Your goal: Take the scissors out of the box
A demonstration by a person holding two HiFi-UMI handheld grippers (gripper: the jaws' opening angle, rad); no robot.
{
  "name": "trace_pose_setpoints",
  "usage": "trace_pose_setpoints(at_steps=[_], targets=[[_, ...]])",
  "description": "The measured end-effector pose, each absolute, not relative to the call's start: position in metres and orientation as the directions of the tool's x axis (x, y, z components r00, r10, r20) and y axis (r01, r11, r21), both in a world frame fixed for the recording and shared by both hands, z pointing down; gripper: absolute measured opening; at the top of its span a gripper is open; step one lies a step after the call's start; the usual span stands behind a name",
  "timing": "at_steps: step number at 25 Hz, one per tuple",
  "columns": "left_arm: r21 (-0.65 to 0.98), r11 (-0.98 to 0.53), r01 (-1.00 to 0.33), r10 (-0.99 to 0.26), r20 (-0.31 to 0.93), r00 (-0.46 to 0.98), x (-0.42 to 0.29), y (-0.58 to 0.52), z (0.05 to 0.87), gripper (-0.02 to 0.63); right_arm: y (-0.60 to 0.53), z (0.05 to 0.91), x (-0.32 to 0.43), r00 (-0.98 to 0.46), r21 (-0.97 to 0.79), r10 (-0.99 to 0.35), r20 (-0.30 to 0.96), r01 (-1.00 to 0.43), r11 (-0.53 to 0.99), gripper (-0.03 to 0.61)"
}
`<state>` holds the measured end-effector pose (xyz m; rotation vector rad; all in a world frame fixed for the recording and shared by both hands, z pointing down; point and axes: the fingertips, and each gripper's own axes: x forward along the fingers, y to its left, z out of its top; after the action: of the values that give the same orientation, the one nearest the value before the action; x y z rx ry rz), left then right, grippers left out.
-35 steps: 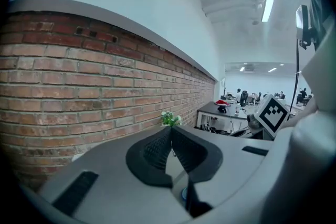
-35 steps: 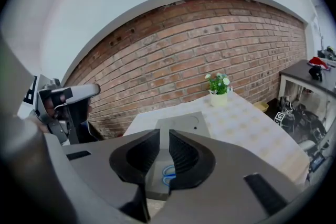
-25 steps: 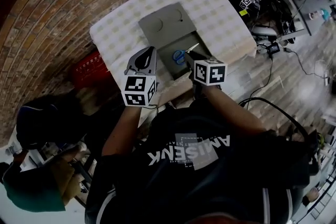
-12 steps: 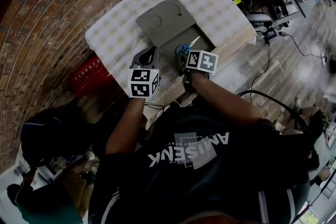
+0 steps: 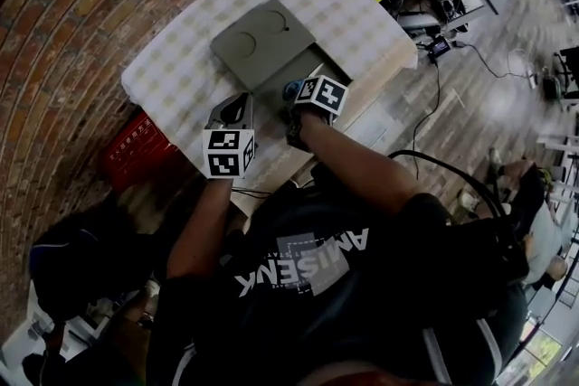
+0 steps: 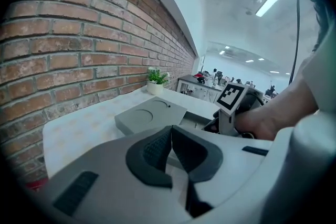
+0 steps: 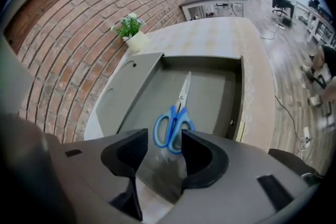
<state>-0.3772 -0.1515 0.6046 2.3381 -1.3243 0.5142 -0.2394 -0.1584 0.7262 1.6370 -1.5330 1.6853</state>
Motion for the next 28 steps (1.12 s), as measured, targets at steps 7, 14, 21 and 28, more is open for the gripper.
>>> trace_pose_setpoints(at_steps=[7,14,21,28], targets=[[0.206,-0.489,-0.848,-0.690,0.503,0.520,-0.379,-0.150,0.610,0.012,-0.168,0.743,-0.232,-0.230,-0.404,-0.388,0.892,-0.791,-0.459,0.222],[0.234,-0.474,-0.849,-0.686,0.506,0.523,-0.385,-0.148,0.611,0.012,-0.163,0.753,-0.230,-0.103,-0.239,-0.281,0.954,-0.828,-0.508,0.175],[0.253,-0.452,-0.855,-0.701,0.492,0.516,-0.393,-0.147,0.610,0.012,-0.170,0.763,-0.215,0.033,-0.090,-0.264,0.964,-0.894,-0.440,0.126],[0.265,-0.422,-0.867,-0.704,0.507,0.498,-0.399,-0.140,0.619,0.012,-0.174,0.759,-0.218,0.041,-0.082,-0.296,0.954,-0.916,-0.393,0.124]])
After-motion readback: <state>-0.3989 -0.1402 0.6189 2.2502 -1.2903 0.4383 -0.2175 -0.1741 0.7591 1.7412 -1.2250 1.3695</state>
